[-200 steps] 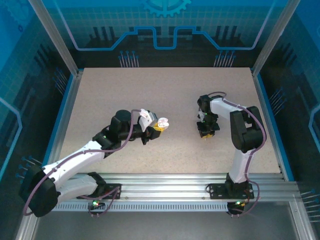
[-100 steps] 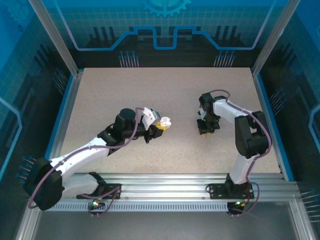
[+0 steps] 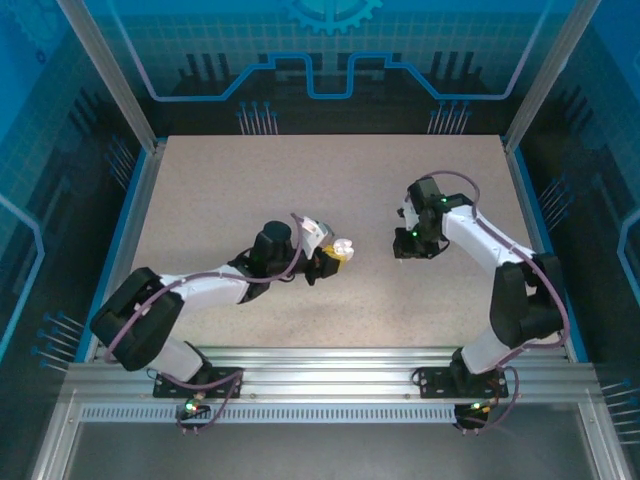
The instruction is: Insert the wireless bluetooth earbuds into the charging case
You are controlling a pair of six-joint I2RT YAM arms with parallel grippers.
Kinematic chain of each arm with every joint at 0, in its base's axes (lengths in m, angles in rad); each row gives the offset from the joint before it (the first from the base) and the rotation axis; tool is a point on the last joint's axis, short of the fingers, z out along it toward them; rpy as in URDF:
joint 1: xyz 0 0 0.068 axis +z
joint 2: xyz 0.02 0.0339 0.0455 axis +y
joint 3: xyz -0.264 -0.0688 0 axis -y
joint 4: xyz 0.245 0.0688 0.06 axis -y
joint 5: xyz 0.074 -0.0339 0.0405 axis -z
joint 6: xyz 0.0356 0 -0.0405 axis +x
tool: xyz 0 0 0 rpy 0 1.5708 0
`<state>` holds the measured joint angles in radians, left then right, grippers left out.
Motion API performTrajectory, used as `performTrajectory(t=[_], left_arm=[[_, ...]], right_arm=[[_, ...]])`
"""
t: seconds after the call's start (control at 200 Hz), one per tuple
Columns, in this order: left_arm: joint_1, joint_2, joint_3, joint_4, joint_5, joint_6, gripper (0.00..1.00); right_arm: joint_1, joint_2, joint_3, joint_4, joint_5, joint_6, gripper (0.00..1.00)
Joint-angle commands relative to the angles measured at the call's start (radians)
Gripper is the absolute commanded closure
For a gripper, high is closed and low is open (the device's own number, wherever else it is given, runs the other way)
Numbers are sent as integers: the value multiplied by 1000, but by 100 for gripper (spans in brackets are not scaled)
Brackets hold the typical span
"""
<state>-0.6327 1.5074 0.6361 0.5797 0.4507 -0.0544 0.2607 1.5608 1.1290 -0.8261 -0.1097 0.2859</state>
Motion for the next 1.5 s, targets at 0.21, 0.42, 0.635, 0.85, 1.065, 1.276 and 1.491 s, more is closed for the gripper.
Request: performTrajectory(t=[0.21, 0.42, 0.635, 0.85, 1.065, 1.276, 1.491], left_arm=[[-32, 124, 33, 194, 30, -67, 84], [-54, 187, 72, 256, 25, -94, 84], [-67, 200, 113, 273, 23, -110, 84], [-69, 192, 127, 273, 26, -115, 84], [-69, 171, 135, 266, 23, -114, 84], [-69, 142, 146, 266, 23, -115, 84], [-69, 121, 146, 279, 23, -124, 84]], right_arm=[[8, -148, -30, 63, -101, 52, 82], [33, -229, -53, 128, -125, 74, 82], [91, -292, -79, 221, -114, 84, 82], [130, -357, -110, 317, -99, 104, 82], [167, -429, -182, 419, -62, 120, 82], [184, -465, -224, 489, -61, 134, 81], [205, -484, -257, 559, -43, 142, 81]])
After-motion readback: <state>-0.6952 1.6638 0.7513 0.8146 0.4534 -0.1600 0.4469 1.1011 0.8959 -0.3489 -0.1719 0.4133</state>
